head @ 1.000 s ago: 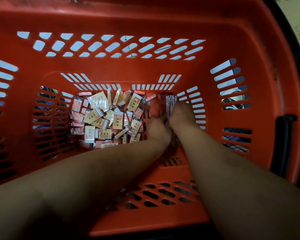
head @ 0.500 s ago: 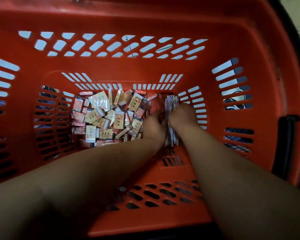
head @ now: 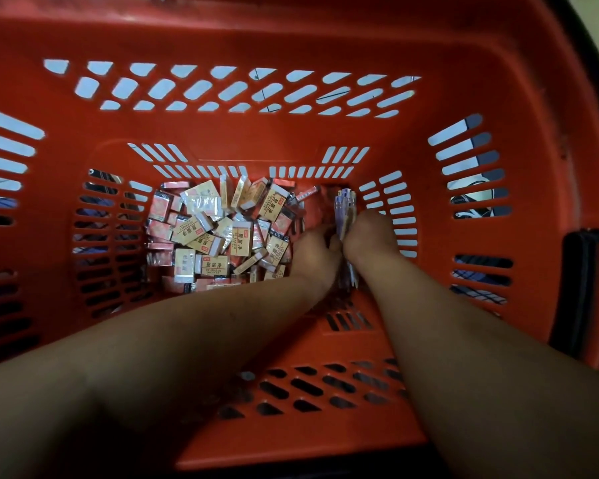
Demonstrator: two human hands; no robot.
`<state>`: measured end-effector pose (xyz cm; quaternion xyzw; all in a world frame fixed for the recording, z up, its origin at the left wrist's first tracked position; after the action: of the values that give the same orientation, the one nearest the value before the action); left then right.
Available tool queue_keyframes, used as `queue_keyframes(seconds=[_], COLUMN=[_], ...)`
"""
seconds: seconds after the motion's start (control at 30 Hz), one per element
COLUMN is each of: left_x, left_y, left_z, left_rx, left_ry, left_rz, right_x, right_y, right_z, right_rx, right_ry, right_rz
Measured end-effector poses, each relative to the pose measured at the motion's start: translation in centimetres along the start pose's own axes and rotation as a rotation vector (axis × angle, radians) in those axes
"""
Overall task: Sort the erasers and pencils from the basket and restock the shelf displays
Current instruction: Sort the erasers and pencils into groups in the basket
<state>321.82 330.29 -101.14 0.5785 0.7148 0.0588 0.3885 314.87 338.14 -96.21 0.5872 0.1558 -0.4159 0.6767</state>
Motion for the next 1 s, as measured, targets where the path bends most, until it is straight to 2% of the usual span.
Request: queue_keyframes(seconds=[0.23,0.53,0.83,1.0], left_x=[1.0,0.5,0.0,-0.7], left_y=[-0.5,-0.8,-1.3,-1.6], left_z=[0.9,1.6,2.2,2.3], left_rx=[-0.029,-0.087,-0.139,-0.107], left_ry=[-0.107,-0.099,-0.15,-0.136], left_rz=[0.01,-0.054,-0.029,-0.009], right_x=[-0.3,-0.4,-0.2,0.1], right_y=[0.0,0.4,0.1,-0.1], right_z=[0.1,0.1,-0.1,-0.3], right_rx=[0.027,0.024,0.036,0.04], right_ry=[-0.02,-0.023,-0.068,-0.068], right_rz=[0.003,-0.002,-0.01,-0.005])
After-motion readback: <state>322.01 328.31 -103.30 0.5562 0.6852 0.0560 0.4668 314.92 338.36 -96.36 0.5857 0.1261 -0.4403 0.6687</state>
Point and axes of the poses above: each hand's wrist, its own y-axis away from the middle knuckle, its own x-axis out of the palm, z = x × y, the point moved 6 cm from there along -y, towards the middle knuckle, and after that the axes turned 12 degrees about -y, right-handed, at the moved point
